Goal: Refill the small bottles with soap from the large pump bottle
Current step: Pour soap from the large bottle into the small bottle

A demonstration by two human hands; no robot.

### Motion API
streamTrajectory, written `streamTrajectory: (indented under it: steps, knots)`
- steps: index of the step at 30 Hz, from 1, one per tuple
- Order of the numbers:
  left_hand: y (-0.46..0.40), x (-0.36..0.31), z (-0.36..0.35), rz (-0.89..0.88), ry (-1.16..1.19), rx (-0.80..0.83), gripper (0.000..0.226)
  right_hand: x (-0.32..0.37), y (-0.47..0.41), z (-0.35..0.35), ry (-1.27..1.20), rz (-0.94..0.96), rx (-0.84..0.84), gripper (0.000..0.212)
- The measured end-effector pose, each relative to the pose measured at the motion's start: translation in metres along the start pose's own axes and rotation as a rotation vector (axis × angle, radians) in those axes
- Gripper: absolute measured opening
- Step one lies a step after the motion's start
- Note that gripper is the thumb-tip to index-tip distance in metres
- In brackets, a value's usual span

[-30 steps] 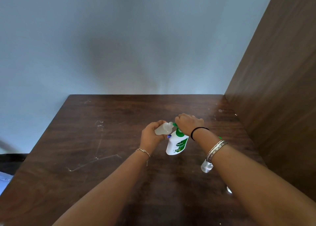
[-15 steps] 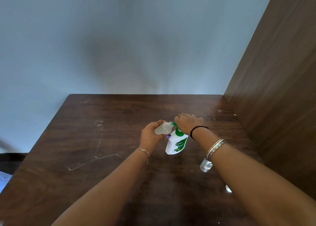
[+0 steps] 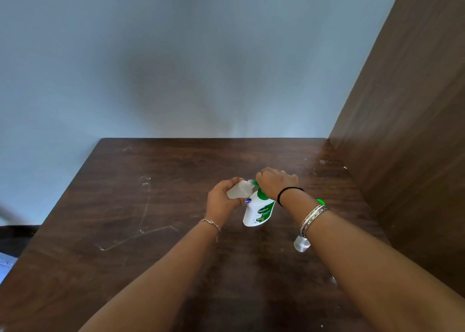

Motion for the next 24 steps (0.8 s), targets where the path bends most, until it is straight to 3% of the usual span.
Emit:
streamTrajectory:
  steps: [24]
  knots:
    - [-0.002, 0.003, -0.001, -0.016, 0.048, 0.002, 0.046, -0.003, -0.011, -0.005, 0.019, 0.019, -0.014, 0.034]
Point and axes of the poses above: each hand's wrist, its own y-axis away from the middle knuckle, its own z-axis out of the back of the hand, x = y × z, the point moved 5 cm from there along -y, towards the middle knuckle, and after that the axes turned 2 degrees about -y, right-handed, at the moved point
